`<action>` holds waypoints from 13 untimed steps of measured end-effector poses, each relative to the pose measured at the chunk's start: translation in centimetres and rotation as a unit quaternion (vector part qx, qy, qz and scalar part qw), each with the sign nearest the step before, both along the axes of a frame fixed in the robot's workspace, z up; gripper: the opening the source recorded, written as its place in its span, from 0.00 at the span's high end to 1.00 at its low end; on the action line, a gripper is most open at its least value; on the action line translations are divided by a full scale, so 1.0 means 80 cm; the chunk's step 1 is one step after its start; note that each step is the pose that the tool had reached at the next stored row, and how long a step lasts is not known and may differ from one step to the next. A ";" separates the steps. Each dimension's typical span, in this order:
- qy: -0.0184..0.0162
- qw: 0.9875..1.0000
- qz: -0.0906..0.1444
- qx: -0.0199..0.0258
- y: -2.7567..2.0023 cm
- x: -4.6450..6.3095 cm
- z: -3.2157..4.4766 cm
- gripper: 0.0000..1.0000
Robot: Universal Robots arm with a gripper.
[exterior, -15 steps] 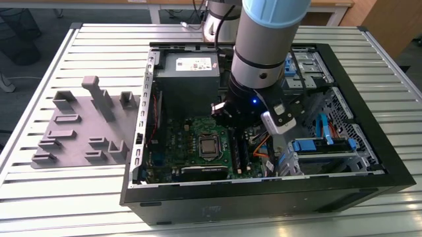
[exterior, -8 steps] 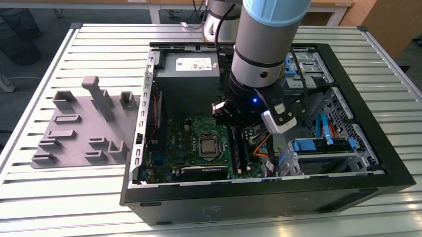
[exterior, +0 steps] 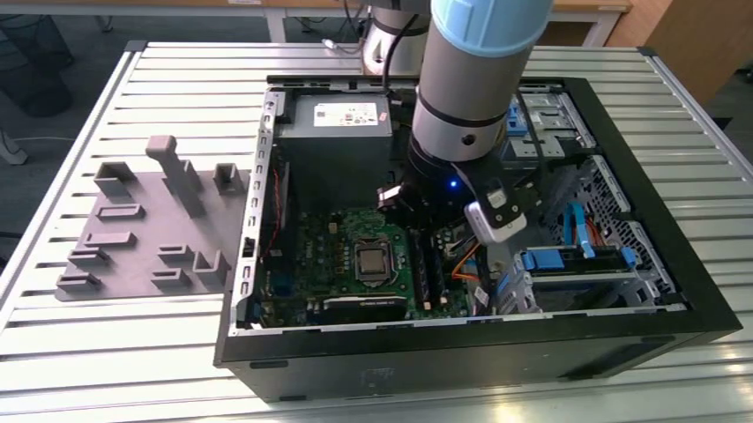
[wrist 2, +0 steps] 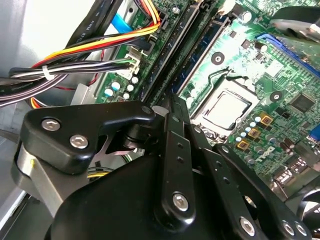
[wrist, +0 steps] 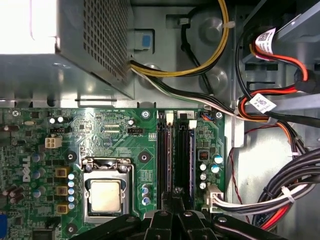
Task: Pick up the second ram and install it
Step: 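Press down the second ram until it locks into place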
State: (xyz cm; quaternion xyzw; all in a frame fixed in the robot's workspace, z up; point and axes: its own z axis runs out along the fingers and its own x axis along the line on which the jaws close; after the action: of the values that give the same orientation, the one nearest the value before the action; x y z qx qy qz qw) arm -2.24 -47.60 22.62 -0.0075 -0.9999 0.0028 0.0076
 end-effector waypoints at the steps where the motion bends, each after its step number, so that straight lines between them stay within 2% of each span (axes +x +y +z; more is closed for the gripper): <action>1: 0.000 1.000 0.000 0.000 0.0000 0.000 -0.0020 0.89; 9: 0.001 1.000 0.000 -0.001 -0.0001 0.000 -0.0148 0.89; 12: 0.001 1.000 0.000 -0.001 0.0003 0.000 -0.0132 0.89; 13: 0.001 1.000 0.000 0.001 0.0004 0.000 -0.0114 0.89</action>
State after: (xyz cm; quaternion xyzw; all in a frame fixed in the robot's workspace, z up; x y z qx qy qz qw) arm -2.23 -47.57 21.71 -0.0075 -0.9999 0.0021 0.0084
